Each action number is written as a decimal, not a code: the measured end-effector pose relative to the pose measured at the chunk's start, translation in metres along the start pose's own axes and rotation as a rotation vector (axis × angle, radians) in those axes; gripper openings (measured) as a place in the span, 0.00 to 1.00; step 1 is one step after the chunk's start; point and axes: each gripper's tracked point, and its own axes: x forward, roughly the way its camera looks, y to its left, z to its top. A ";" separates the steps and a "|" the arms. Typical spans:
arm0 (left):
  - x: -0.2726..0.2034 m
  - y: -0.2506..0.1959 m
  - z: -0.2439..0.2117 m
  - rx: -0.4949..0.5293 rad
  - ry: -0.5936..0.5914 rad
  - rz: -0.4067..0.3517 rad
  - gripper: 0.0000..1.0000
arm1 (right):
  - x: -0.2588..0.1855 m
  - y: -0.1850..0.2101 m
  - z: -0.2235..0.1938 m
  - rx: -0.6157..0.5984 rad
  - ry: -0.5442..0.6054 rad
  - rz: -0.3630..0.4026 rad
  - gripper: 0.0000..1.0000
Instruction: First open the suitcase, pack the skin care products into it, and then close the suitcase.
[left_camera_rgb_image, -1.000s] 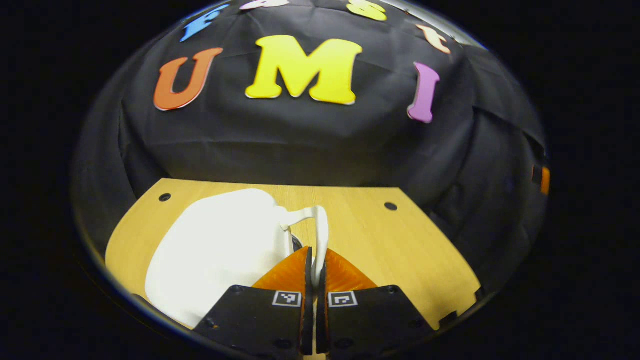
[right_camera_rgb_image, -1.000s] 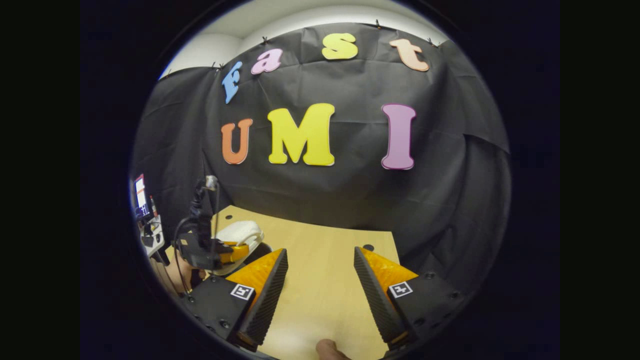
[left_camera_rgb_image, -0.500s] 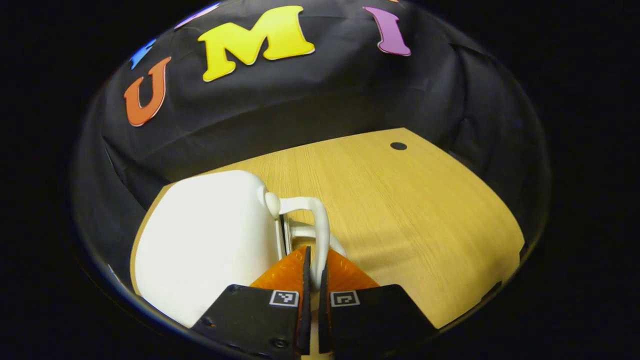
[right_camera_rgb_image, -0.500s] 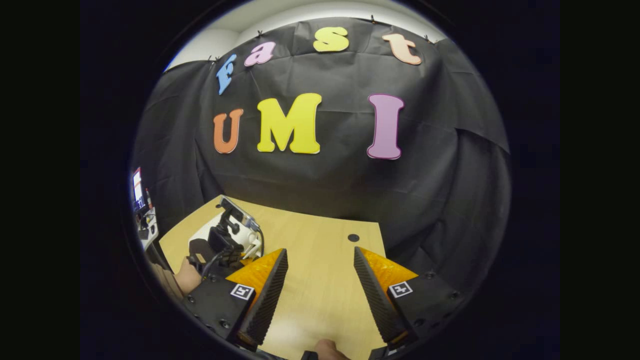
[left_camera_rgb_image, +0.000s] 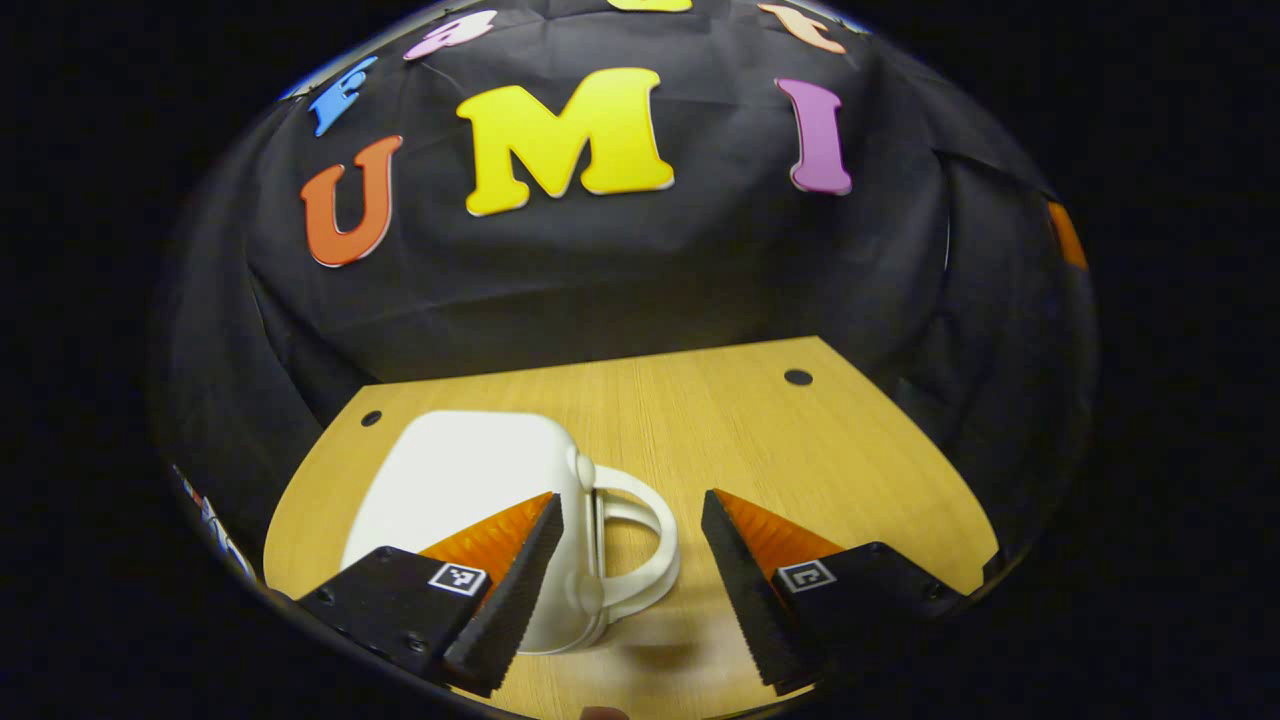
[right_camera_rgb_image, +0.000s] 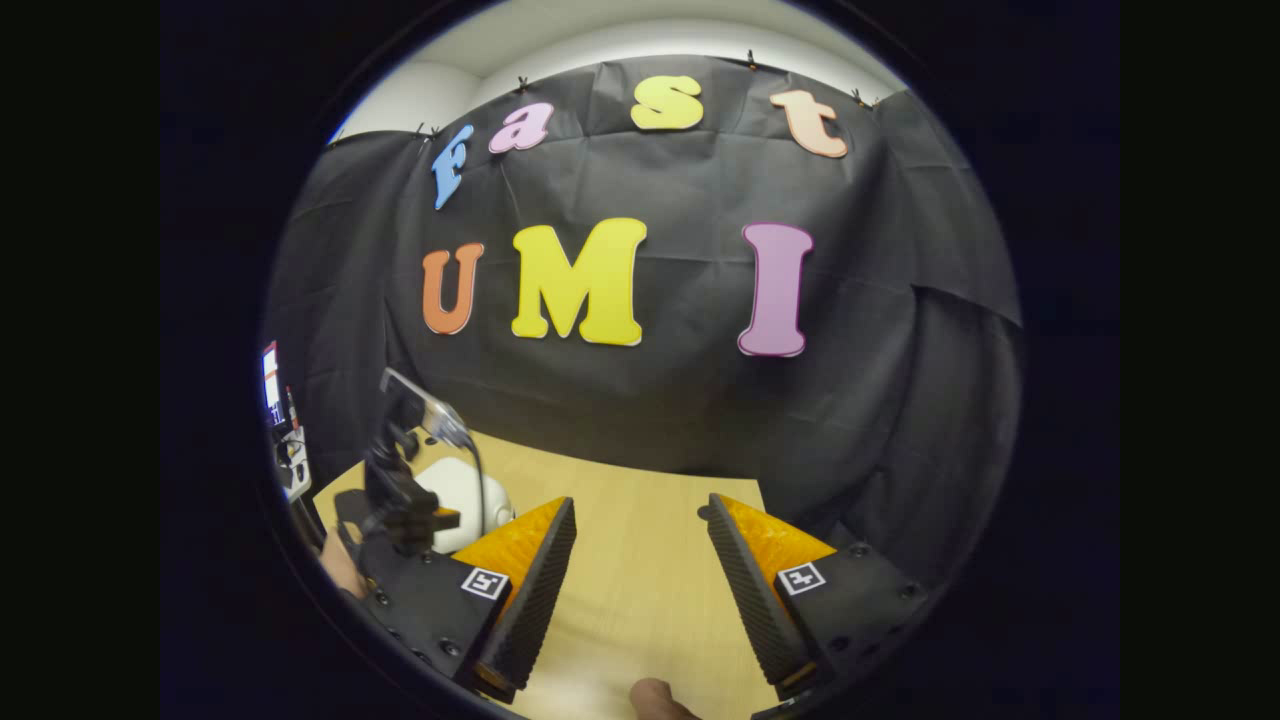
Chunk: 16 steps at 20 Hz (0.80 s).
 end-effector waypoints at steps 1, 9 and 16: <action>-0.013 0.012 0.022 -0.004 -0.045 0.026 0.96 | 0.001 0.005 0.004 0.006 -0.011 -0.003 0.79; -0.104 0.071 0.116 -0.104 -0.316 0.082 0.99 | -0.005 0.022 0.027 0.037 -0.079 -0.101 0.79; -0.127 0.054 0.098 -0.167 -0.327 -0.034 0.97 | -0.015 0.032 0.022 0.000 -0.098 -0.132 0.77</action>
